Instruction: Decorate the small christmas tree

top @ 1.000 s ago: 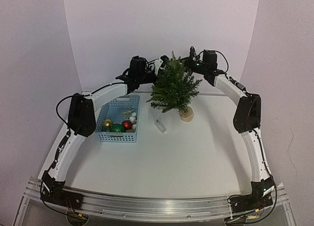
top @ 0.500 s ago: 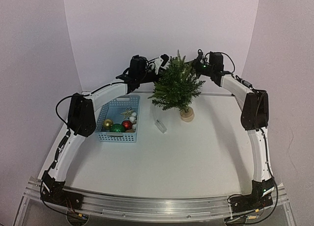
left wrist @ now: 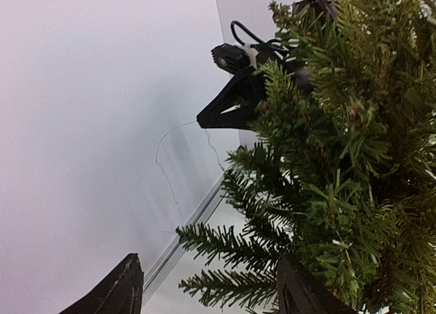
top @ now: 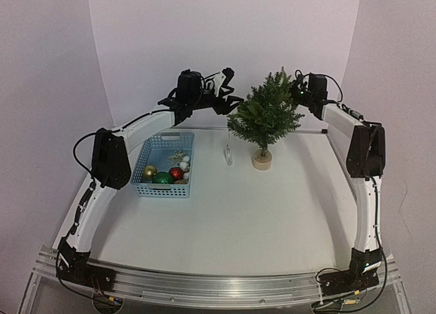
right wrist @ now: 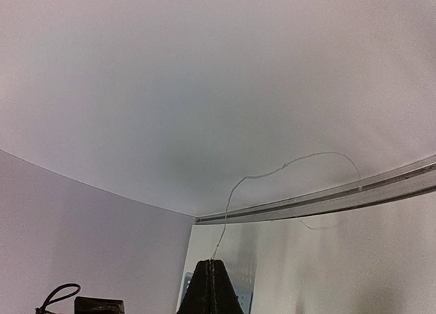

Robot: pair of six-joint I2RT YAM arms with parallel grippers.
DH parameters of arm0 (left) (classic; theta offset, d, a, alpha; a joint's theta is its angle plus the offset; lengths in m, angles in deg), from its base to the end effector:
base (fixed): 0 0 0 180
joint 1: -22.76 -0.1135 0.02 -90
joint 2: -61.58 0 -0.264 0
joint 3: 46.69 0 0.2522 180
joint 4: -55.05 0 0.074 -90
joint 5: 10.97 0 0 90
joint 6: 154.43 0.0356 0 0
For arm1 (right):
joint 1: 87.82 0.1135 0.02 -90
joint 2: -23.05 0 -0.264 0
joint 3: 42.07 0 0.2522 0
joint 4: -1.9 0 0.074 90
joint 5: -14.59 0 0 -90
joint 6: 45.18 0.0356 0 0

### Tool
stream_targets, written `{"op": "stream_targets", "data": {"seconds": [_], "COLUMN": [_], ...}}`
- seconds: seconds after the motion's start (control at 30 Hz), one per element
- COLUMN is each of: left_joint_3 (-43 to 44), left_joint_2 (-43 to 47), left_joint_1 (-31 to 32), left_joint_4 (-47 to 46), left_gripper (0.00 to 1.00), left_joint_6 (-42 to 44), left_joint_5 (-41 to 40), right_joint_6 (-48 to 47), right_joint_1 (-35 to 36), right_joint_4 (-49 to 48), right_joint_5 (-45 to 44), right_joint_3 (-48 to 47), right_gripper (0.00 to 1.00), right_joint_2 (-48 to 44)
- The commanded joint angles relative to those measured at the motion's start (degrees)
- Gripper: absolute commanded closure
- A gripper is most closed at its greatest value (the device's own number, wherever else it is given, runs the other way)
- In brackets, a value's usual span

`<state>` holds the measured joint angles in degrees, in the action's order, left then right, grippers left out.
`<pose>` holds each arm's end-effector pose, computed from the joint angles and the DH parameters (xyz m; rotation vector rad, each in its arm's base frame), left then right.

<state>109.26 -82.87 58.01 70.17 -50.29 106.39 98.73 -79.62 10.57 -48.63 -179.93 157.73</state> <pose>0.4702 -0.3523 0.3106 1.0178 1.3233 -0.6693 0.5547 0.0961 0.3051 0.3334 1.7726 1.1857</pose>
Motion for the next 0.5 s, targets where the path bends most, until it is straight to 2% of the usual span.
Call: {"op": "stream_targets", "data": {"seconds": [0.0,0.13,0.47], "left_joint_3": [3.7,4.7,5.2], "left_joint_2": [6.9,7.8,8.5], "left_joint_1": [0.3,0.3,0.1], "left_joint_4": [2.3,3.3,3.7], "left_gripper": [0.31,0.26,0.23], "left_joint_6": [0.6,-0.9,-3.3], "left_joint_5": [9.7,17.5,20.2], "right_joint_6": [-2.0,-2.2,-1.9], "right_joint_1": [1.3,1.3,1.4], "right_joint_4": [-0.4,-0.5,-0.5], "right_joint_5": [-0.1,-0.2,-1.2], "right_joint_3": [1.5,2.8,1.9], "right_gripper": [1.00,1.00,1.00], "right_joint_2": [-4.7,-5.5,-6.0]}}
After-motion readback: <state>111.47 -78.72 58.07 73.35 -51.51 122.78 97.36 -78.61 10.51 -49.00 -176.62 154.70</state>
